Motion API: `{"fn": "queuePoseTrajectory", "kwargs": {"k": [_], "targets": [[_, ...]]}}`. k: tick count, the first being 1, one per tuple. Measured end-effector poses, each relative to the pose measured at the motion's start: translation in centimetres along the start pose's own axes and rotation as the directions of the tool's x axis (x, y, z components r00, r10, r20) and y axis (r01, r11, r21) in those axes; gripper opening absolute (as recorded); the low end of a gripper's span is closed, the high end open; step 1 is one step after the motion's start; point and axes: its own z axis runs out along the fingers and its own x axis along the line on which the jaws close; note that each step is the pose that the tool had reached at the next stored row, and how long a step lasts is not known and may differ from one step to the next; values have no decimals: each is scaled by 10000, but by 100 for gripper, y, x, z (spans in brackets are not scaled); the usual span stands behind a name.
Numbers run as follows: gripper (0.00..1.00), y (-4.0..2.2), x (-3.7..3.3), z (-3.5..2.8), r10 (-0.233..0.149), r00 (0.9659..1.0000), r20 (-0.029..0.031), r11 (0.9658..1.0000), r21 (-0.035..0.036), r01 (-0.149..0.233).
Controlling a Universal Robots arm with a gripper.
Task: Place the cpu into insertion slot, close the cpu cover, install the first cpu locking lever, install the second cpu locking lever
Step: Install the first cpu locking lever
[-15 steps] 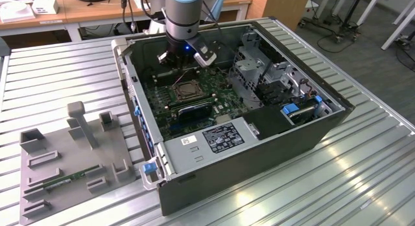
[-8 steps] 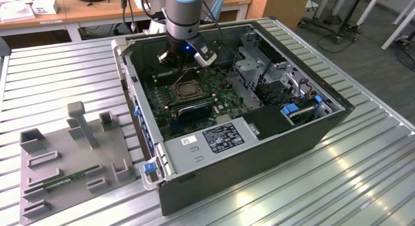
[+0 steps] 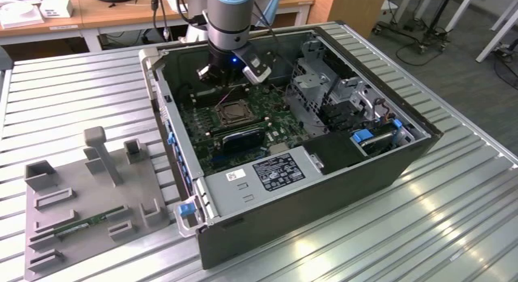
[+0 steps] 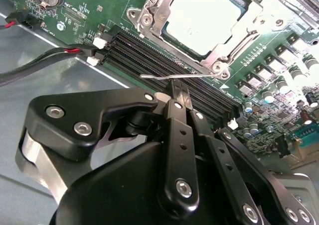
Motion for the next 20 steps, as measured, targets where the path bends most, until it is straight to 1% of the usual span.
{"fn": "queuePoseTrajectory", "kwargs": {"k": [5, 11, 20], "targets": [[11, -6, 2, 18, 0, 10000, 0, 10000, 1, 0], [11, -19, -2, 63, -2, 10000, 0, 10000, 2, 2], [11, -33, -50, 111, 0, 10000, 0, 10000, 2, 0]]}}
